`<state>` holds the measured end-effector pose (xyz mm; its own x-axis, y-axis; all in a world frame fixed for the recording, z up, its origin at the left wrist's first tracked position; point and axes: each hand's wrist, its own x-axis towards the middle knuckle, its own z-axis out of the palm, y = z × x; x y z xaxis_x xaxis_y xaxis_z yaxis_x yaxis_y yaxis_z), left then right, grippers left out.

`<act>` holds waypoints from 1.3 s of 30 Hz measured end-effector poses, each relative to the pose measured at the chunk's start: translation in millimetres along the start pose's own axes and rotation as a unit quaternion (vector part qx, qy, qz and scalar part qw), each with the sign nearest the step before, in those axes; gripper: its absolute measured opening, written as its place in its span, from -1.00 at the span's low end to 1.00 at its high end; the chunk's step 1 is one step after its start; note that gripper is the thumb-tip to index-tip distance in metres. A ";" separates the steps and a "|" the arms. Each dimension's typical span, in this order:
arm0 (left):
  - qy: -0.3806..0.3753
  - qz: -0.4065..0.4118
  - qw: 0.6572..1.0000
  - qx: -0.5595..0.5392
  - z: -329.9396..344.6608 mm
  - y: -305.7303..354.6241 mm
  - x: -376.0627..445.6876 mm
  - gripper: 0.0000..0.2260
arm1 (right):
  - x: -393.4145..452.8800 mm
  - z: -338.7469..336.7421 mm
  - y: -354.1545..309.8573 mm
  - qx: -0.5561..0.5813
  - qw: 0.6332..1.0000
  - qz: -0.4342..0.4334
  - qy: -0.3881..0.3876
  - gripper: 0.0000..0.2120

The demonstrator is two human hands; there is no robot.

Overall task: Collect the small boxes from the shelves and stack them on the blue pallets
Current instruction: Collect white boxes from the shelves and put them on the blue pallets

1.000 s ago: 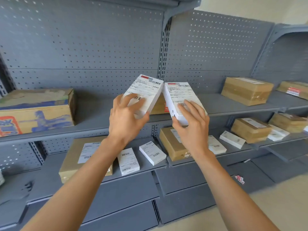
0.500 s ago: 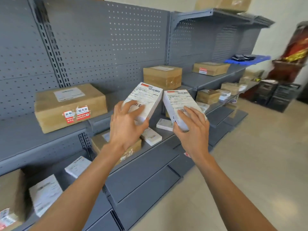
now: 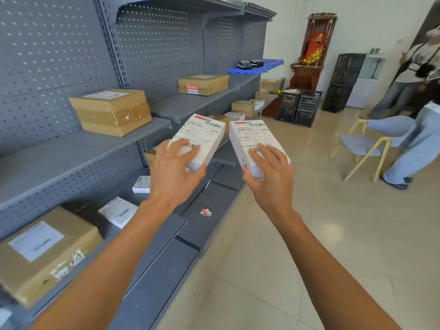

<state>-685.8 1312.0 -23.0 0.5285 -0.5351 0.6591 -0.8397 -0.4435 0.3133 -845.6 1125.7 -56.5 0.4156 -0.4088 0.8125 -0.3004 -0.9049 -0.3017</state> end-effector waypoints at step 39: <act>-0.059 0.134 0.979 -0.143 449.5 90.5 384.7 -0.50 | 245.0 170.6 409.6 -0.158 0.981 0.086 0.067 -0.66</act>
<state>-502.4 742.9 -48.4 0.2807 -0.6921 0.6650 -0.9417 -0.0648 0.3301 -720.4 634.7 -66.2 0.2264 -0.5136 0.8276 -0.6158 -0.7338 -0.2870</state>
